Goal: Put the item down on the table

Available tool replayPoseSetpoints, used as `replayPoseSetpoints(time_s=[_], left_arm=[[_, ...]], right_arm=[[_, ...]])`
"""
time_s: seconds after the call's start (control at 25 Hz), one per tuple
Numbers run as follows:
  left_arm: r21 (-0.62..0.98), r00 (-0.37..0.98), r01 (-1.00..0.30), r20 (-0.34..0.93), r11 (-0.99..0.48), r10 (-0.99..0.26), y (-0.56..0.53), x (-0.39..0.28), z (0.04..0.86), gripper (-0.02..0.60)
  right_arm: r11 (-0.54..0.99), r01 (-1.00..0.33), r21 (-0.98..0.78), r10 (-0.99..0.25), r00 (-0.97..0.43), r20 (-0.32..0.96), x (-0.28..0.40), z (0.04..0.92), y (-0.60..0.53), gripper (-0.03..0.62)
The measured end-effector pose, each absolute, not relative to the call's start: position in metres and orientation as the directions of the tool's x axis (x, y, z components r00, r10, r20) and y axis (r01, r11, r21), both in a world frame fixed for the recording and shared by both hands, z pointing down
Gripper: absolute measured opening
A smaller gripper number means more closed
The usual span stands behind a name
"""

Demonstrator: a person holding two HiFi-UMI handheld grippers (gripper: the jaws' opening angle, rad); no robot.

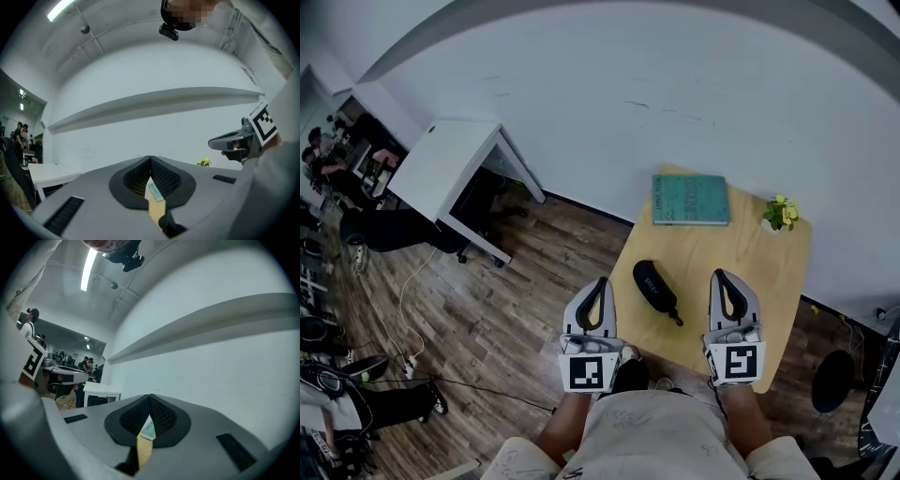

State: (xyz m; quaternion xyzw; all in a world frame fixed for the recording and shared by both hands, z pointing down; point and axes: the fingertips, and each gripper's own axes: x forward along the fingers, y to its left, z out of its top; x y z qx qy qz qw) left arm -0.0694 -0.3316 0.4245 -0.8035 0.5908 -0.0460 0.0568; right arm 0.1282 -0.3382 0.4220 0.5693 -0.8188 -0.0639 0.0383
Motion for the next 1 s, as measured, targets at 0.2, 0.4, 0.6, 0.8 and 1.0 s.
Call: replayPoseSetpoints(time_s=[0.2,0.4,0.6,0.8,1.0], left_arm=[[-0.145,0.288,-0.947,0.008,-0.286,-0.957,-0.332,-0.072,0.425,0.008],[-0.132,0.265,-0.956,0.005,-0.264,-0.964,-0.329,-0.078,0.425,0.008],[-0.143,0.256,-0.957,0.005,-0.254,-0.967,-0.325,-0.081,0.422,0.008],[-0.142,0.247,-0.959,0.011,-0.246,-0.969,-0.315,-0.079,0.422,0.008],[-0.158,0.246,-0.958,-0.012,-0.241,-0.969,-0.302,-0.072,0.416,0.008]], right_arm=[[0.335,-0.932,0.14,-0.941,-0.337,0.007,0.131,0.426,-0.341,0.015],[0.347,-0.927,0.144,-0.937,-0.349,0.013,0.13,0.426,-0.342,0.015],[0.353,-0.924,0.146,-0.935,-0.355,0.013,0.13,0.425,-0.341,0.015],[0.347,-0.929,0.131,-0.937,-0.349,0.005,0.135,0.426,-0.332,0.015],[0.355,-0.924,0.143,-0.934,-0.358,0.002,0.141,0.422,-0.319,0.015]])
